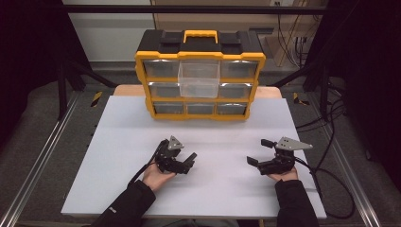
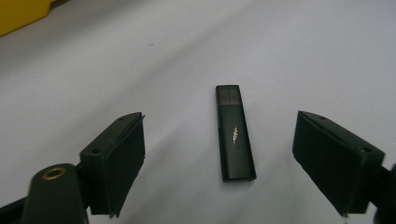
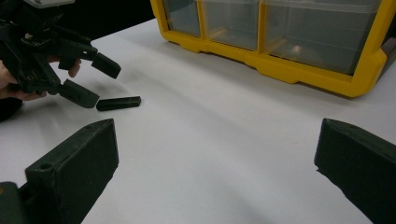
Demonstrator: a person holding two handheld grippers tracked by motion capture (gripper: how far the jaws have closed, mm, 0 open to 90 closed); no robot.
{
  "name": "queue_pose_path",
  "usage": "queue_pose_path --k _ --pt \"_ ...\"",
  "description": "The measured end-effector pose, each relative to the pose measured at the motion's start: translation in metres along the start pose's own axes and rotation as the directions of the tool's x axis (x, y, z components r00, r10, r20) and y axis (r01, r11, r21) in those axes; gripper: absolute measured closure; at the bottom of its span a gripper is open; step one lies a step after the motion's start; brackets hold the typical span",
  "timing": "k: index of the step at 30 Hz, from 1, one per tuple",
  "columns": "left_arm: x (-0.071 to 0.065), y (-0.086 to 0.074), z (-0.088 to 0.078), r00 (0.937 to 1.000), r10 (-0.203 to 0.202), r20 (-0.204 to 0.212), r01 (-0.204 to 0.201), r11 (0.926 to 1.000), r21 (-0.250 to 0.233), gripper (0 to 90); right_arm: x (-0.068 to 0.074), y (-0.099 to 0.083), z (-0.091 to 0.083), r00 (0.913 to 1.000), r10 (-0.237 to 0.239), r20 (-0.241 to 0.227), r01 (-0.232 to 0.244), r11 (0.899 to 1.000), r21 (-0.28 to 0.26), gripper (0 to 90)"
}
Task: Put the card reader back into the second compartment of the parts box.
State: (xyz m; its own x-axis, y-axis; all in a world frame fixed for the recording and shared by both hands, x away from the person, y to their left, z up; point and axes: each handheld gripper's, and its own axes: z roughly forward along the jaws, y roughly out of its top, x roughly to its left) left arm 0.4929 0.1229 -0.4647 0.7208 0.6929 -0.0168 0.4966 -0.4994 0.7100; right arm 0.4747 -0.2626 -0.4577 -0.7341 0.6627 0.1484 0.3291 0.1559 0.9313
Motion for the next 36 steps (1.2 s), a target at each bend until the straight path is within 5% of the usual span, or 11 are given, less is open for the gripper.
queue_pose_path --k 14,36 --pt "-0.0008 -0.0010 0.0040 0.9983 0.006 0.058 -0.008 0.9992 0.039 40.5 0.0002 0.0000 -0.0001 1.0000 -0.002 -0.002 0.001 1.000 -0.001 0.2" --pt "-0.0021 -0.0016 0.0060 0.9978 0.020 0.062 -0.023 0.9983 0.054 63.2 -0.0002 0.0002 -0.0002 1.0000 0.001 -0.003 -0.001 1.000 -0.002 0.2"
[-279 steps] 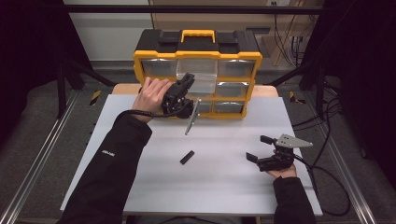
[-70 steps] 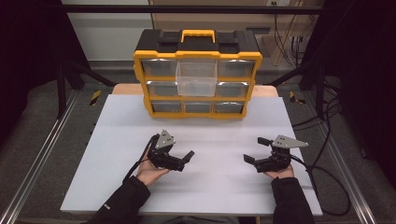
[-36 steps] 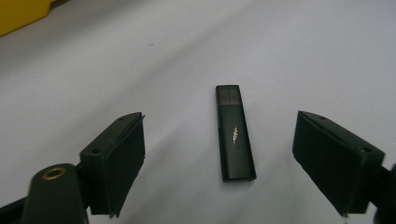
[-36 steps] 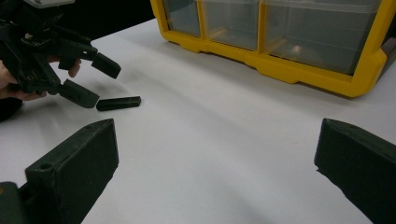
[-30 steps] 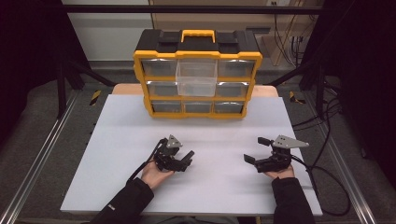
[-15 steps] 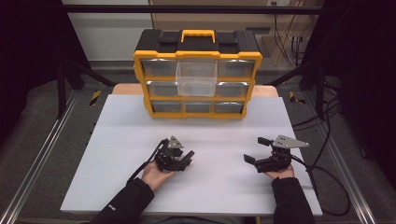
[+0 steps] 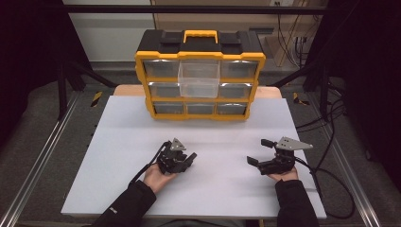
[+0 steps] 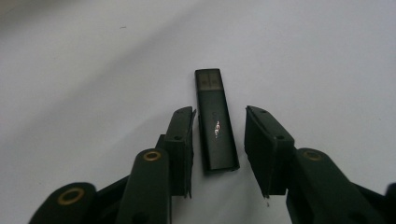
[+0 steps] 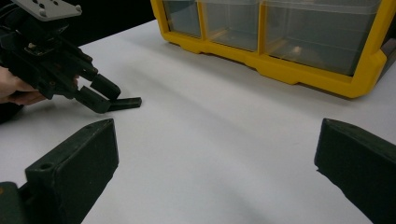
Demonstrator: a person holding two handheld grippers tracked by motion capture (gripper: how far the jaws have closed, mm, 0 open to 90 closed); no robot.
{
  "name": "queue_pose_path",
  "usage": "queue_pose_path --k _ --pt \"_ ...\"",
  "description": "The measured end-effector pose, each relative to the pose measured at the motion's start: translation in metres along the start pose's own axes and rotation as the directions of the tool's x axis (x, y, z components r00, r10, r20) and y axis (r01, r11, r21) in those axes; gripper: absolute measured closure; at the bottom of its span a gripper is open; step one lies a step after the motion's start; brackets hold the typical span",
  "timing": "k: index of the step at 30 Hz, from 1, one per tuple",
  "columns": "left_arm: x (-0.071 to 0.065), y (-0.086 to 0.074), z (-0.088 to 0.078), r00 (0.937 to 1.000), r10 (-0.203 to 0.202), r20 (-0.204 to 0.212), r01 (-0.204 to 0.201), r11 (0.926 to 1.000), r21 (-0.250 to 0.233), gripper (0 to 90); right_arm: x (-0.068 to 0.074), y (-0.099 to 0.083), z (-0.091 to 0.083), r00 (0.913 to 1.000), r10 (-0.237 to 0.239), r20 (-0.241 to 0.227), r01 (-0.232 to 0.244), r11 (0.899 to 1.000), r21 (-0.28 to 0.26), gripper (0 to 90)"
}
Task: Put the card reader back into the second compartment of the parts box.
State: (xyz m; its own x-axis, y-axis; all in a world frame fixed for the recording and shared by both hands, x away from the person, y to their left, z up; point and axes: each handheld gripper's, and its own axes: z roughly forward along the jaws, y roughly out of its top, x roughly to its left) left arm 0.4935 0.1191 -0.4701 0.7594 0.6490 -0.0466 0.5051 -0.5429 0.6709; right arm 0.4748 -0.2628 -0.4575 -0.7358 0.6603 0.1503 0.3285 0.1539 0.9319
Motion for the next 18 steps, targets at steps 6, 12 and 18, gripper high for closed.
queue_pose_path --k 6,12,18 --pt "-0.0005 -0.0001 0.0009 1.0000 0.002 -0.004 -0.002 1.0000 0.003 67.5 0.0001 0.0000 -0.0001 1.0000 0.000 0.000 0.000 1.000 0.000 0.2" --pt "-0.0009 0.0005 0.0014 0.9999 0.004 -0.015 -0.004 1.0000 0.009 70.1 0.0000 0.0002 -0.0005 1.0000 0.002 0.000 -0.002 1.000 0.001 0.2" --pt "-0.0006 0.0012 0.0013 0.9999 0.007 -0.015 -0.007 0.9999 0.016 70.7 0.0000 0.0003 -0.0005 1.0000 0.001 -0.001 -0.001 1.000 -0.001 0.2"
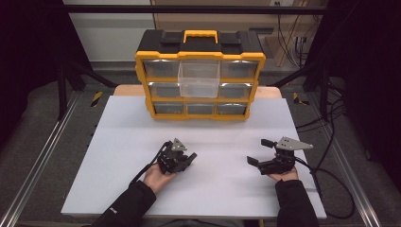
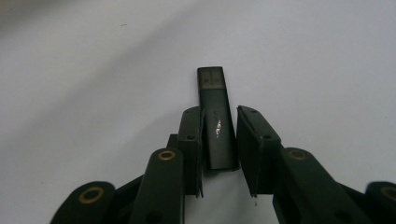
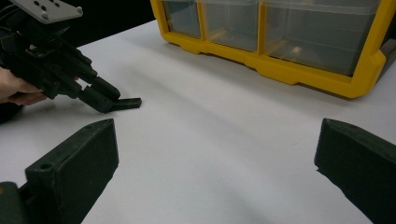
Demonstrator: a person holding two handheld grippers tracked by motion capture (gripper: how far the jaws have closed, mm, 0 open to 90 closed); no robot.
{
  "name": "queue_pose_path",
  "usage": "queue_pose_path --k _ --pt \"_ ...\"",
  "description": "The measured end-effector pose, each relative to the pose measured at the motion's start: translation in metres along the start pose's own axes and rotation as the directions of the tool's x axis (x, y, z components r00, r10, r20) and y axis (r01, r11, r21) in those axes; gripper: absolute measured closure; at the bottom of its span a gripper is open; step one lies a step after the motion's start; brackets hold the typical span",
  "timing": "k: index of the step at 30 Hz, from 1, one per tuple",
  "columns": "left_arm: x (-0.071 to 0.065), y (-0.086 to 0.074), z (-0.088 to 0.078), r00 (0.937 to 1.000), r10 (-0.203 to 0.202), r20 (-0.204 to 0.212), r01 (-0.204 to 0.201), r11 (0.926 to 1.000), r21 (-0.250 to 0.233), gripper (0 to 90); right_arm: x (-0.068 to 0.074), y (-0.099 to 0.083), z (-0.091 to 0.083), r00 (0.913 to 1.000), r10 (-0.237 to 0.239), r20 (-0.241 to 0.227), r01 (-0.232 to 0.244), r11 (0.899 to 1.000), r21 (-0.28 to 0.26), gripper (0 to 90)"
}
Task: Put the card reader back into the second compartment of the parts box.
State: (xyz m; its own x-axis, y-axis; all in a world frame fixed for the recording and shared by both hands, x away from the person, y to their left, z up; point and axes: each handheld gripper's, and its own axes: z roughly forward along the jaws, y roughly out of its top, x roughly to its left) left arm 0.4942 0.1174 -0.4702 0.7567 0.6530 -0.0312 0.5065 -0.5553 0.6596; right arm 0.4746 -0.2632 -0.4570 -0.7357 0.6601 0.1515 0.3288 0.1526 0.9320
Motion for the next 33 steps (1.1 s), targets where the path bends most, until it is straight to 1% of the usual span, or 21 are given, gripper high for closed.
queue_pose_path --k 18,27,33 --pt "0.003 0.000 -0.001 0.9998 -0.002 0.020 0.002 1.0000 -0.001 72.2 0.000 0.000 0.000 1.0000 0.000 0.000 0.000 1.000 -0.001 0.3" --pt "0.003 0.002 -0.007 0.9996 0.005 0.028 -0.004 0.9996 -0.027 72.3 0.000 0.000 0.000 1.0000 0.000 0.001 0.000 1.000 -0.002 0.2" --pt "0.004 0.004 -0.014 0.9998 0.005 0.021 -0.004 0.9987 -0.051 72.3 0.000 0.000 0.000 1.0000 0.000 -0.001 0.000 1.000 0.000 0.2"
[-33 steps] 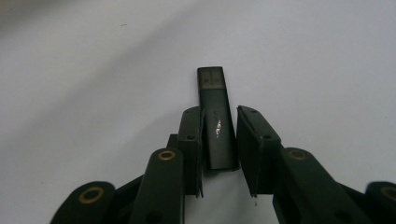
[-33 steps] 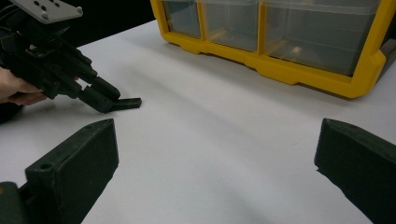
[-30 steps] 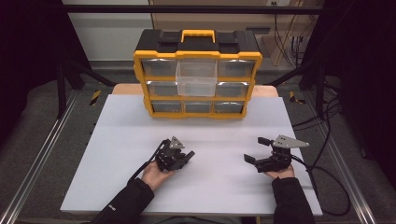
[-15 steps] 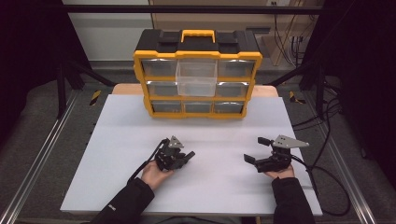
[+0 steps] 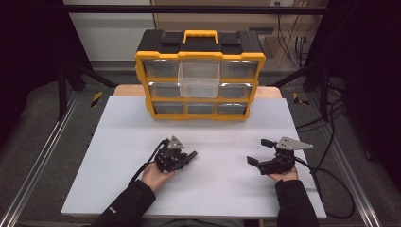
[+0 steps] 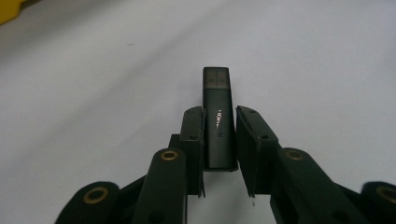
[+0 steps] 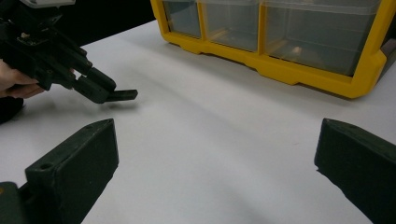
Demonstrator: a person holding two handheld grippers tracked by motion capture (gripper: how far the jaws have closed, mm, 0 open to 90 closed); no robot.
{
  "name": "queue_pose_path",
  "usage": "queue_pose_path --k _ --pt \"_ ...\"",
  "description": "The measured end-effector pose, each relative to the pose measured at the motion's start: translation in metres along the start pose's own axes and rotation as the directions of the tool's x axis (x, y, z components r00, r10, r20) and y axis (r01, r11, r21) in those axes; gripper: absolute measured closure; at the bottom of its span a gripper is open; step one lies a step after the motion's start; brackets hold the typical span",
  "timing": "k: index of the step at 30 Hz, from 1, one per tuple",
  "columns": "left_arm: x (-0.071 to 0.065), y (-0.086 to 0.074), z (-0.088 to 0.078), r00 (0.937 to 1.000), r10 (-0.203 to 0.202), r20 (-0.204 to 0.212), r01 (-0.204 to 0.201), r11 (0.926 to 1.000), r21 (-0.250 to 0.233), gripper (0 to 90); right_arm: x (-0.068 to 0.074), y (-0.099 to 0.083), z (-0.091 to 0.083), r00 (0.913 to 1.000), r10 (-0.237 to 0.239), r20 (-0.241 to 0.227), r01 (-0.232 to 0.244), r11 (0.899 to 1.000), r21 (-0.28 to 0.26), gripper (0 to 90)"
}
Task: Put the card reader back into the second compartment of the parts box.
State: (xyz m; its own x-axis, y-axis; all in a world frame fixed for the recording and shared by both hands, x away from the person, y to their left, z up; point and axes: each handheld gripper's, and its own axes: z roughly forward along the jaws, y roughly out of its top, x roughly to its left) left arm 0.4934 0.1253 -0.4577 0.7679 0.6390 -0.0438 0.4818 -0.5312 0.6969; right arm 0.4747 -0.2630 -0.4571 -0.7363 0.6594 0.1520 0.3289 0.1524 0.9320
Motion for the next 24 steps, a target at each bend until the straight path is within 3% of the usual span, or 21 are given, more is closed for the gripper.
queue_pose_path --k 24 --pt "0.002 0.009 -0.021 0.9997 0.019 -0.017 -0.020 0.9986 -0.049 72.3 0.000 0.000 0.000 1.0000 0.000 0.001 0.000 1.000 -0.002 0.2"
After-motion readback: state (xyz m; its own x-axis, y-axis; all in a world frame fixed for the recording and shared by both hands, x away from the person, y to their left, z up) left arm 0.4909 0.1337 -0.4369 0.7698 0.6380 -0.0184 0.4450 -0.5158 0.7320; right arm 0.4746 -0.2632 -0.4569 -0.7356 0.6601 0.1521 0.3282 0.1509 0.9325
